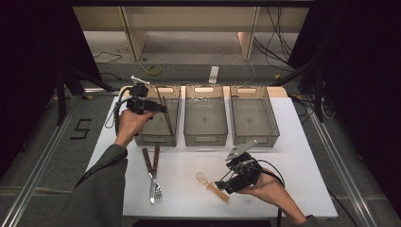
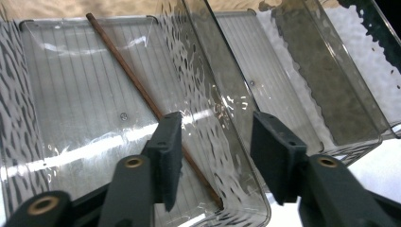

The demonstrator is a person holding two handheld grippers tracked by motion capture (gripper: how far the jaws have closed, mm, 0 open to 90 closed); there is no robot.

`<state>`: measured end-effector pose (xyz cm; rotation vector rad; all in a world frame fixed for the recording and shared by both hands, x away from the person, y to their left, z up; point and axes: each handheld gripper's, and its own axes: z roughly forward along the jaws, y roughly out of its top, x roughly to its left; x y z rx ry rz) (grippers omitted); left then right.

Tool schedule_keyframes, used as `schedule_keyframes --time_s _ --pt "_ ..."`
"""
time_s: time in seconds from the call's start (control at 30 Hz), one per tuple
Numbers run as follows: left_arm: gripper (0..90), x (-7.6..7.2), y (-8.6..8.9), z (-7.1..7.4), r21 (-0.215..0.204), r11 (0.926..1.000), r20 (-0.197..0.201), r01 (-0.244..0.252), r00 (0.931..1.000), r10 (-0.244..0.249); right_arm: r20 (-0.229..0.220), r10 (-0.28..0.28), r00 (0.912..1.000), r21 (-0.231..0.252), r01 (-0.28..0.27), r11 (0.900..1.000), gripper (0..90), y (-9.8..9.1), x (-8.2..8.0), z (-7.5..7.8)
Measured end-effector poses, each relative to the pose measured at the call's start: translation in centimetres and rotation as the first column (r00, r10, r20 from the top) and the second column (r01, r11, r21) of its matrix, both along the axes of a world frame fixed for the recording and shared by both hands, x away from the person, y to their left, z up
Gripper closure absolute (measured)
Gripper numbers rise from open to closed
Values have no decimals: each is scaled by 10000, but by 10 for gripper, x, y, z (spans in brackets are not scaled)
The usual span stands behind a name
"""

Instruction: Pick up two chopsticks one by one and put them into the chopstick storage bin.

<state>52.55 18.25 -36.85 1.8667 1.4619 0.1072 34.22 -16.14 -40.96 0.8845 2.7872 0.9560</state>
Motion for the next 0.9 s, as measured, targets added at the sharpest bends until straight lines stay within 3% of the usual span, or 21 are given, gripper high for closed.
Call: schedule_keyframes --time_s 0.2,0.43,0.67,0.77,0.9 --pt "357 -9 0 8 90 10000 421 19 9991 -23 12 -3 10000 11 3 10000 231 0 0 0" --pt "249 -27 4 21 -547 9982 1008 253 9947 -197 123 91 9999 -88 -90 9999 232 -1 1 0" --pt "215 -56 14 25 -1362 9899 1644 398 9863 -171 155 61 9999 -155 -58 9999 231 0 1 0" --pt "213 -65 17 25 -1262 9907 1902 501 9814 -255 177 98 9998 -203 -94 9998 232 0 1 -1" --pt "209 -77 20 23 -1441 9878 2156 596 9761 -275 152 109 9998 -269 -105 9996 234 1 1 -1"
